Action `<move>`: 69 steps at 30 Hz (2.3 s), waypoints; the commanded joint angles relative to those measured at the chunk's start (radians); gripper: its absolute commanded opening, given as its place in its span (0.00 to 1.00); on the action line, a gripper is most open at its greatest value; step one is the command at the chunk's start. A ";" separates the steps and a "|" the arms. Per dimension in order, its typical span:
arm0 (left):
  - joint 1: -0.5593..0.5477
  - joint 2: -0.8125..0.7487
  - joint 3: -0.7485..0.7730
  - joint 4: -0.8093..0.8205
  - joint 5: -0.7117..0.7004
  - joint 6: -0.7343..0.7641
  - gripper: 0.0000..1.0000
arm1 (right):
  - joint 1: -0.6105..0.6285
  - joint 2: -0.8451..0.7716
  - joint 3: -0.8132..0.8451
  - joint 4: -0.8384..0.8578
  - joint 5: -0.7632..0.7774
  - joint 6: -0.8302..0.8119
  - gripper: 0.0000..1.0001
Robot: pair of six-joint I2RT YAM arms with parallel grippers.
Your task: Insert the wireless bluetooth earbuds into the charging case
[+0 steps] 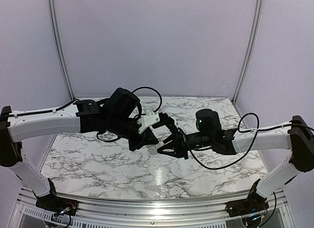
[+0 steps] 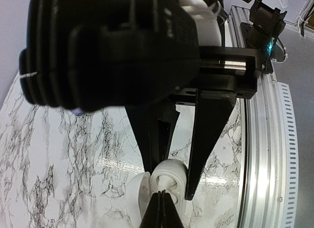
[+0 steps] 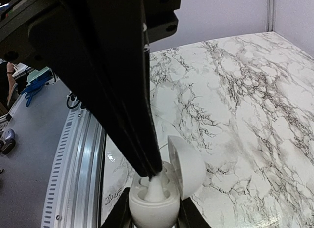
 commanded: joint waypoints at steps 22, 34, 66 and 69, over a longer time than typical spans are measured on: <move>-0.003 0.048 -0.013 -0.019 0.210 0.017 0.00 | 0.011 -0.149 -0.036 0.271 -0.048 0.014 0.00; 0.026 -0.083 -0.015 -0.014 0.084 0.037 0.09 | 0.006 -0.142 -0.059 0.214 -0.020 0.003 0.00; 0.115 -0.228 -0.207 0.160 0.184 -0.023 0.86 | 0.006 -0.144 -0.057 0.191 -0.047 -0.017 0.00; 0.107 -0.208 -0.211 0.173 0.242 -0.024 0.99 | 0.006 -0.139 -0.045 0.196 -0.060 -0.013 0.00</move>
